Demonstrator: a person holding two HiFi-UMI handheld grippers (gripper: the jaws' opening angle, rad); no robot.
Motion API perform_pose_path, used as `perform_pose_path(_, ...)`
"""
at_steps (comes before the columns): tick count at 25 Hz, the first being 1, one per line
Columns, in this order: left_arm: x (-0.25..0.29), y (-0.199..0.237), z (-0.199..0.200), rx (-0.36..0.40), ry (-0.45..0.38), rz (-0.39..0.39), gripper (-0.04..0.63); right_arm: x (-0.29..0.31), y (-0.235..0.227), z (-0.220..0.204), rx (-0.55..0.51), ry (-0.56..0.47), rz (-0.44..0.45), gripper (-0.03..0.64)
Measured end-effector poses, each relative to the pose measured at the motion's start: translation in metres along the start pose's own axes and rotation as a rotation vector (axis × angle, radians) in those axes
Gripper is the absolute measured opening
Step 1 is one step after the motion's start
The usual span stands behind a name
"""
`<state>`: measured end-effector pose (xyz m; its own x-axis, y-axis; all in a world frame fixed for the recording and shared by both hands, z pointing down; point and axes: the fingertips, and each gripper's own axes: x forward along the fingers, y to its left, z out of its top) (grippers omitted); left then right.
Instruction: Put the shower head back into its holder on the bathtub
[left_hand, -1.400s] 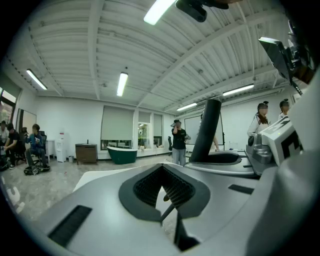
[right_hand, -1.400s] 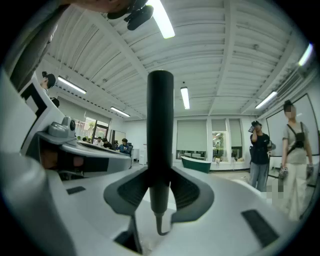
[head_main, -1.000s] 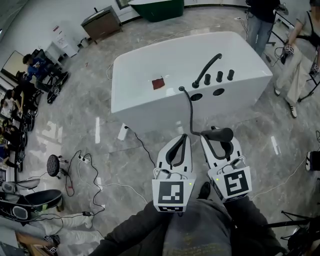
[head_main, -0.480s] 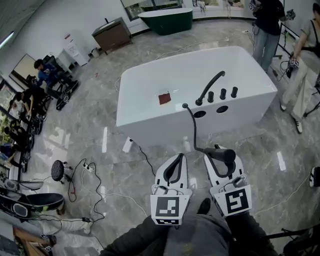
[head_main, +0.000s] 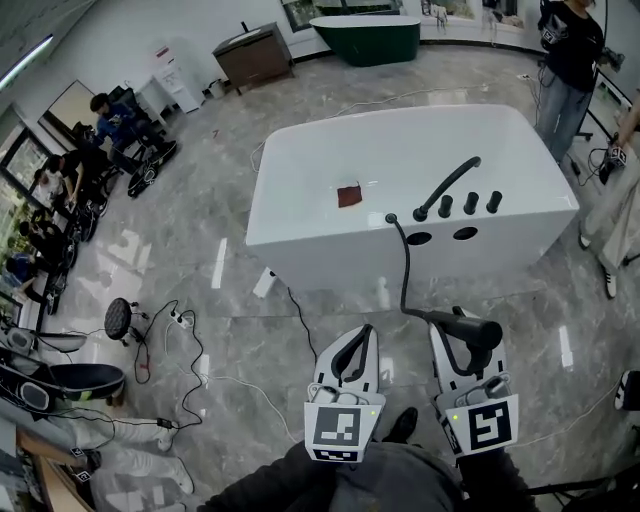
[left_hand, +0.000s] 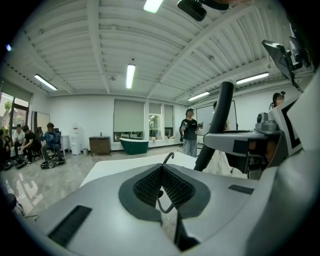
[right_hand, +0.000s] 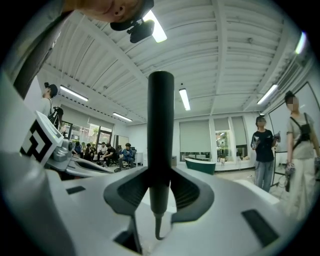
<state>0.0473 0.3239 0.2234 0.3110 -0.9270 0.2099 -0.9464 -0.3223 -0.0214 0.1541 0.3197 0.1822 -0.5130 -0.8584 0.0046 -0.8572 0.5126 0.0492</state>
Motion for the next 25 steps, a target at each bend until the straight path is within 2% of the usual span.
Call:
perform_pose_path(6, 0.032, 0.022, 0.001, -0.021, -0.009, -0.031, 0.003, 0.030, -0.001, 0.001, -0.018, 0.026, -0.006, 0.141)
perform_pose_path(12, 0.057, 0.042, -0.006, -0.054, 0.018, -0.051, 0.004, 0.058, -0.004, -0.002, -0.018, 0.052, -0.014, 0.143)
perform_pose_path(25, 0.105, 0.090, 0.006, -0.085, -0.014, -0.122, 0.004, 0.118, -0.011, 0.015, -0.069, 0.063, -0.088, 0.143)
